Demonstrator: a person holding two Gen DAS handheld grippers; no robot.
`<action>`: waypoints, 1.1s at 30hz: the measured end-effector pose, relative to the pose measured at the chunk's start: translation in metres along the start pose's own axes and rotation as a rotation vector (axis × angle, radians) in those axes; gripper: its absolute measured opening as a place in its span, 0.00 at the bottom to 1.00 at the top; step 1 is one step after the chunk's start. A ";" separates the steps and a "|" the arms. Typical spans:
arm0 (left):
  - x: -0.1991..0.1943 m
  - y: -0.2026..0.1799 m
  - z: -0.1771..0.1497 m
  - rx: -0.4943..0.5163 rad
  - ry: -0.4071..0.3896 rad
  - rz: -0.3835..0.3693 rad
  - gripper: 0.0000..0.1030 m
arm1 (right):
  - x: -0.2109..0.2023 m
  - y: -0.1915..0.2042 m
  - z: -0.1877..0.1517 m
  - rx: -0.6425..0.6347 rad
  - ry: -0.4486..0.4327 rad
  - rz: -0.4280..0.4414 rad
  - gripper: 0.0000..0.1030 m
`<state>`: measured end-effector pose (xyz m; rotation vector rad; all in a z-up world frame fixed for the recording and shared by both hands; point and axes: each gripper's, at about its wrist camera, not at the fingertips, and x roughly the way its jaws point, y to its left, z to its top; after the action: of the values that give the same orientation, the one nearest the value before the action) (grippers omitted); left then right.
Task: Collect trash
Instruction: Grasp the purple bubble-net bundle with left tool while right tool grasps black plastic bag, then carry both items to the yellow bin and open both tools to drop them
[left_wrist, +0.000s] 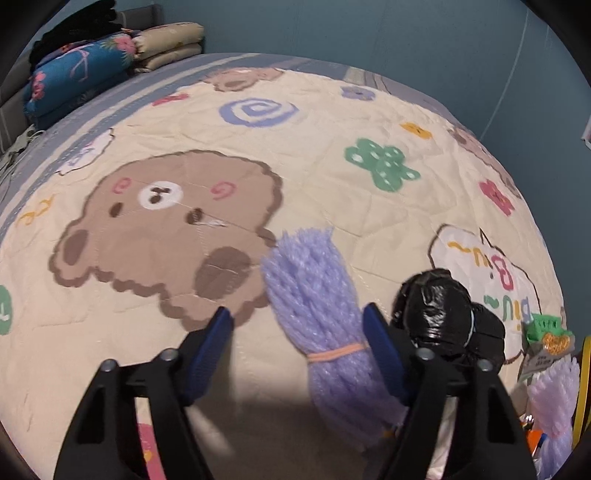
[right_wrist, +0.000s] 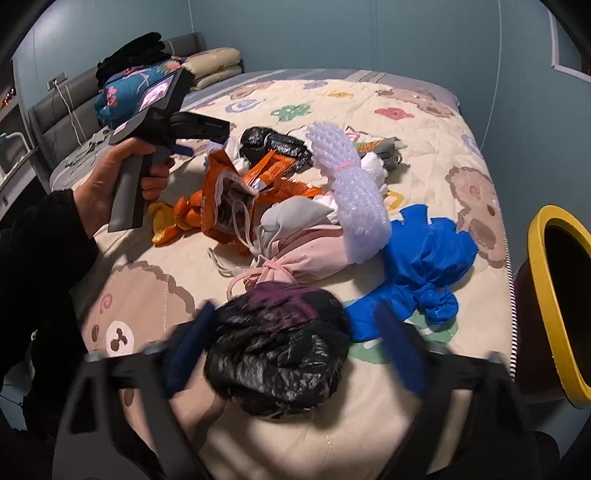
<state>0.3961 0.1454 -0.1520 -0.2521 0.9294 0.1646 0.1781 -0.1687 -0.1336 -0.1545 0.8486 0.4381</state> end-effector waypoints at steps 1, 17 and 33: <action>0.003 -0.002 -0.001 0.008 0.005 -0.014 0.57 | 0.003 0.000 0.000 -0.001 0.010 -0.004 0.57; -0.020 0.004 -0.003 -0.024 -0.031 -0.176 0.31 | -0.011 -0.006 0.003 -0.002 -0.083 0.096 0.37; -0.150 0.003 -0.022 0.034 -0.193 -0.217 0.31 | -0.052 -0.023 0.012 0.148 -0.095 0.203 0.36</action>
<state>0.2899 0.1369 -0.0438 -0.2984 0.7070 -0.0264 0.1660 -0.2017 -0.0878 0.0893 0.8025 0.5660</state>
